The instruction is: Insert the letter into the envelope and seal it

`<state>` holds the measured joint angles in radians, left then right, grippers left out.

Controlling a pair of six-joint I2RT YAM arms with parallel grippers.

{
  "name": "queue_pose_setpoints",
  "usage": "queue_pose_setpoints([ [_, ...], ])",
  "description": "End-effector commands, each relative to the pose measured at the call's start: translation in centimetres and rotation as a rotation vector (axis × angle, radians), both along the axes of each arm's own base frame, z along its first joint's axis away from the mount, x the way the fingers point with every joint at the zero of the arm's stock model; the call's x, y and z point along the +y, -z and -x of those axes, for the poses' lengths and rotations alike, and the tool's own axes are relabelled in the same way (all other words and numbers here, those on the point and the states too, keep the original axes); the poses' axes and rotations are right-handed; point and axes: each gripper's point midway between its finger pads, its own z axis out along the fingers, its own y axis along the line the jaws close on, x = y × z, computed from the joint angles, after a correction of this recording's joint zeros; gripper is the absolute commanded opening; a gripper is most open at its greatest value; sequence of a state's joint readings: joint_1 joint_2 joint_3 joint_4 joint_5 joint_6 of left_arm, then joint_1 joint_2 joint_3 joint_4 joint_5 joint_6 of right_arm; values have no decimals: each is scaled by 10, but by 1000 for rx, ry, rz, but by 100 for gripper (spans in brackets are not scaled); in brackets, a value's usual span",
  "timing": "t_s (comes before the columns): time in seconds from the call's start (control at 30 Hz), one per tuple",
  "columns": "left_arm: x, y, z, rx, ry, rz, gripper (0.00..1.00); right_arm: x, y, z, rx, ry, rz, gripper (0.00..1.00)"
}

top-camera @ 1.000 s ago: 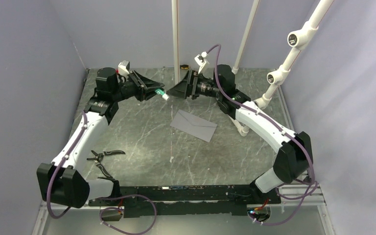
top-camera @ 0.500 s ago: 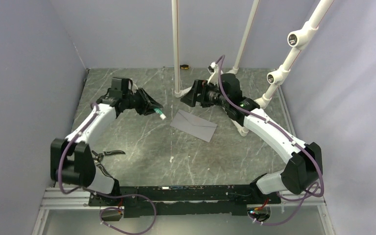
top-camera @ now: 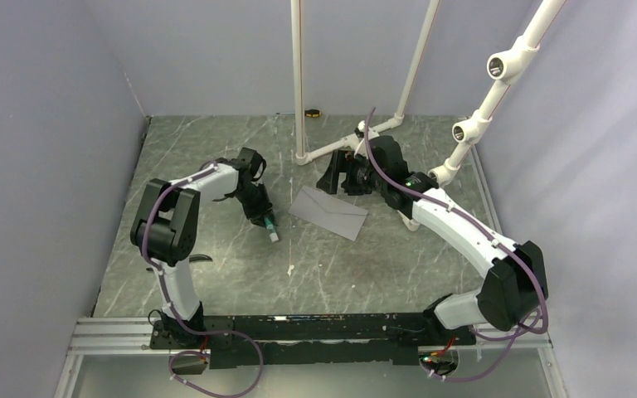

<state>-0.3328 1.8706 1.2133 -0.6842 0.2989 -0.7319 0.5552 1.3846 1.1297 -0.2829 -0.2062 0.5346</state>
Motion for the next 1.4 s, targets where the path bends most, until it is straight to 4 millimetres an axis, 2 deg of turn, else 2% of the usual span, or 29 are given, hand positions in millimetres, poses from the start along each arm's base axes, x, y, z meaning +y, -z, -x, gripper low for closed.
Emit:
queue_pose_setpoints([
  [0.0, 10, -6, -10, -26, 31, -118, 29, -9, -1, 0, -22, 32, 9, 84],
  [0.1, 10, 3, -9, 11, 18, -131, 34, -15, 10, 1, -8, 45, 44, 84],
  [0.23, 9, 8, -9, 41, 21, -178, 47, -22, 17, 1, -5, 42, 88, 84],
  [0.37, 10, 7, -8, 54, 14, -192, 53, -23, 6, 5, -11, 12, 94, 84],
  [0.53, 8, -3, -16, 2, 3, -180, 62, -26, 3, 11, -18, 0, 86, 85],
  [0.67, 3, -24, -27, -77, 6, -148, 71, -29, -5, 15, -28, 1, 80, 85],
  [0.73, 3, -40, -30, -122, 8, -142, 77, -32, -10, 15, -39, 20, 77, 85],
  [0.77, 3, -52, -32, -152, 7, -133, 90, -33, -12, 16, -44, 28, 76, 85],
  [0.8, 4, -63, -32, -174, 8, -128, 92, -35, -15, 16, -48, 36, 78, 85],
  [1.0, 23, -131, -15, -270, 7, -169, 93, -60, -27, 9, -62, 128, 192, 86],
  [1.07, 33, -158, -5, -333, -5, -182, 93, -74, -30, 6, -81, 178, 253, 99],
  [1.13, 39, -189, 7, -418, -8, -161, 93, -86, -38, 6, -92, 217, 292, 100],
  [1.23, 63, -232, 23, -587, -46, -194, 93, -108, -52, 6, -102, 326, 337, 100],
  [1.37, 95, -279, 54, -747, -106, -225, 93, -119, -84, 15, -140, 364, 317, 100],
])
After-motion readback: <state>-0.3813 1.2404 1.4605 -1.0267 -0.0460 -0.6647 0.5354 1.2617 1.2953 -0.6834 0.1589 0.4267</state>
